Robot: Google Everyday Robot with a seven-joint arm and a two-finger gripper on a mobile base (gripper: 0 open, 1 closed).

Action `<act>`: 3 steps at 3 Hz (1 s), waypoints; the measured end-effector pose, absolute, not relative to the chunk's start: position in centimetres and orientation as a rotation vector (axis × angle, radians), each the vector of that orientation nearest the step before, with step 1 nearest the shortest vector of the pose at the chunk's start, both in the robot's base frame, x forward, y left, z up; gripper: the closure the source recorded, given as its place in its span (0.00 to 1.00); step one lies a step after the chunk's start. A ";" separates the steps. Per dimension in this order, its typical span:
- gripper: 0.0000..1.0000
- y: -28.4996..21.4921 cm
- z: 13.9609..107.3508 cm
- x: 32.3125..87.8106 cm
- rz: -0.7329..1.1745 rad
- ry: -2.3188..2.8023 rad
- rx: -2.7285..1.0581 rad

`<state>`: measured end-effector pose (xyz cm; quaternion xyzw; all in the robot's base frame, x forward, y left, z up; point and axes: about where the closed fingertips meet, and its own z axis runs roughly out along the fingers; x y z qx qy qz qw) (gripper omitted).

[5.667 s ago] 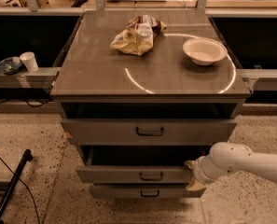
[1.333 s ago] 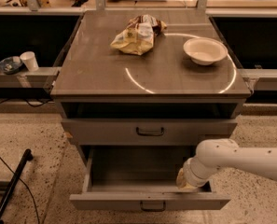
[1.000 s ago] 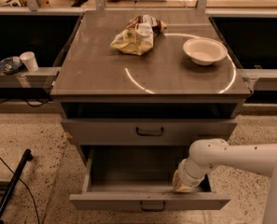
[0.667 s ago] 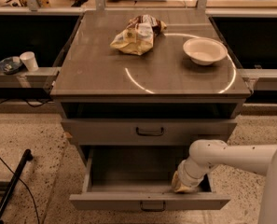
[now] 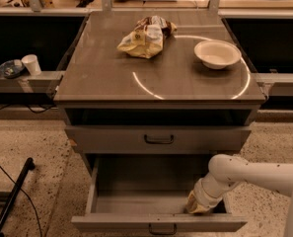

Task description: Open middle drawer

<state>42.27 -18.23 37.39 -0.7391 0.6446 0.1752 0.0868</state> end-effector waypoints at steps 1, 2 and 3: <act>1.00 -19.1 37.7 40.5 0.554 1.922 -2.205; 1.00 -19.8 38.8 37.3 0.598 1.906 -2.238; 1.00 -19.6 39.6 35.6 0.626 1.877 -2.264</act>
Offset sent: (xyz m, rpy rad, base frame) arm -0.0717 -0.0254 0.0247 0.0044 0.0725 0.0465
